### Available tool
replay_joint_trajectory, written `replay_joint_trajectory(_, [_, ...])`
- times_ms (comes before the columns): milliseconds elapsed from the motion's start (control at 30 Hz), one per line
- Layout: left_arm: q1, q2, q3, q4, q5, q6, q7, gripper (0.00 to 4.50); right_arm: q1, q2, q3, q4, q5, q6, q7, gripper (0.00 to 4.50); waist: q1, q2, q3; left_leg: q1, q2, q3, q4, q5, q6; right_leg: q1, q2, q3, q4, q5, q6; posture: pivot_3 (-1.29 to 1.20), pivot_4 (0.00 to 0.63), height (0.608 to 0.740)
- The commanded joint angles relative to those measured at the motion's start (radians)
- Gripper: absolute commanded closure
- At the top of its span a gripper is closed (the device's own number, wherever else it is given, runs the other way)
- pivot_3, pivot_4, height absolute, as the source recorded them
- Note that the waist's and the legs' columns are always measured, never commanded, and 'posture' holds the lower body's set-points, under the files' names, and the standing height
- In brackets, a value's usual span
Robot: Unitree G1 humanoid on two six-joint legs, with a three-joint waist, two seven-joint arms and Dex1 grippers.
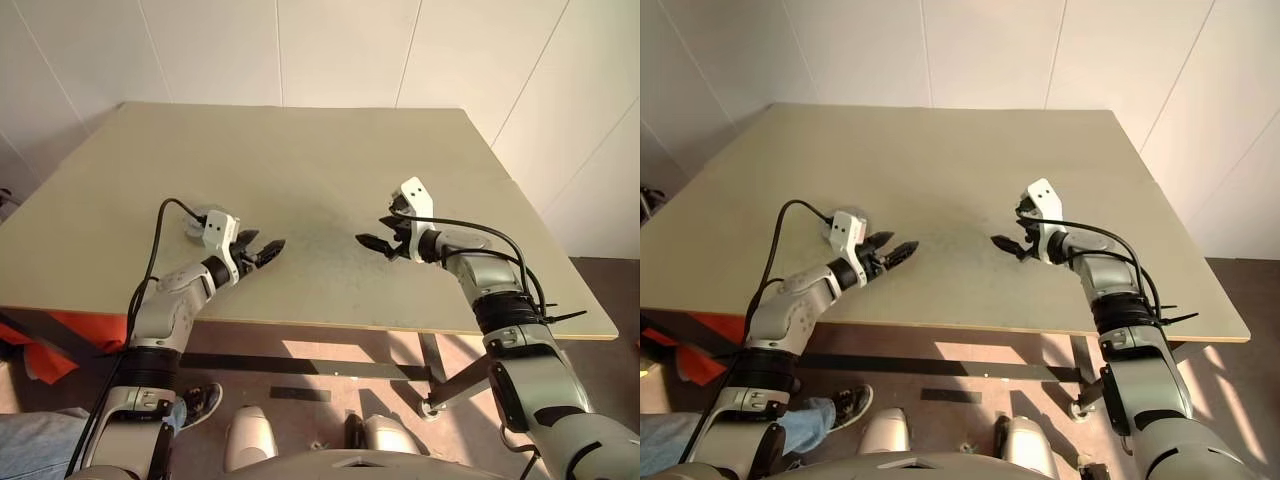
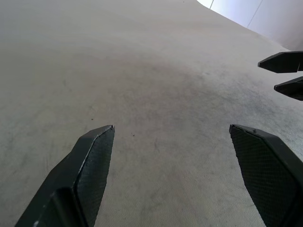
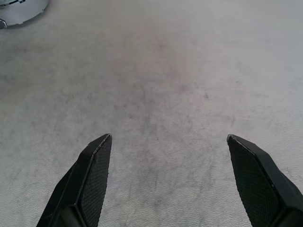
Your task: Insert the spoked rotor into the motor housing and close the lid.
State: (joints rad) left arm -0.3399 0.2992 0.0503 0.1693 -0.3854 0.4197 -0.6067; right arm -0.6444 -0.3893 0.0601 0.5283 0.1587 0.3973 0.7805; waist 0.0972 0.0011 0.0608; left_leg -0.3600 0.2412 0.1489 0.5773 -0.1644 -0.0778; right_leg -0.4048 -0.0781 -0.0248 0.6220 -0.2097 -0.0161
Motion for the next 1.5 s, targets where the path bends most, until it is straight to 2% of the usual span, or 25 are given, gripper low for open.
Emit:
replay_joint_trajectory(33, [-0.018, -0.002, 0.009, -0.016, 0.003, -0.025, -0.005, 0.41, -0.039, 0.003, -0.011, -0.011, -0.001, -0.025, -0.004, 0.13, 0.000, 0.000, 0.000, 0.000, 0.000, 0.000, 0.000, 0.000, 0.000, 0.000, 0.000, 0.000, 0.000, 0.000, 0.000, 0.00, 0.000, 0.740])
replay_joint_trajectory(1500, [-0.032, -0.012, 0.006, -0.001, 0.016, -0.028, -0.015, 0.41, -0.042, 0.004, -0.014, -0.001, -0.004, -0.031, -0.027, 0.13, -0.001, 0.000, 0.000, 0.000, 0.000, 0.000, -0.001, 0.000, 0.000, 0.000, 0.000, 0.000, -0.002, 0.000, 0.000, 0.00, 0.000, 0.740])
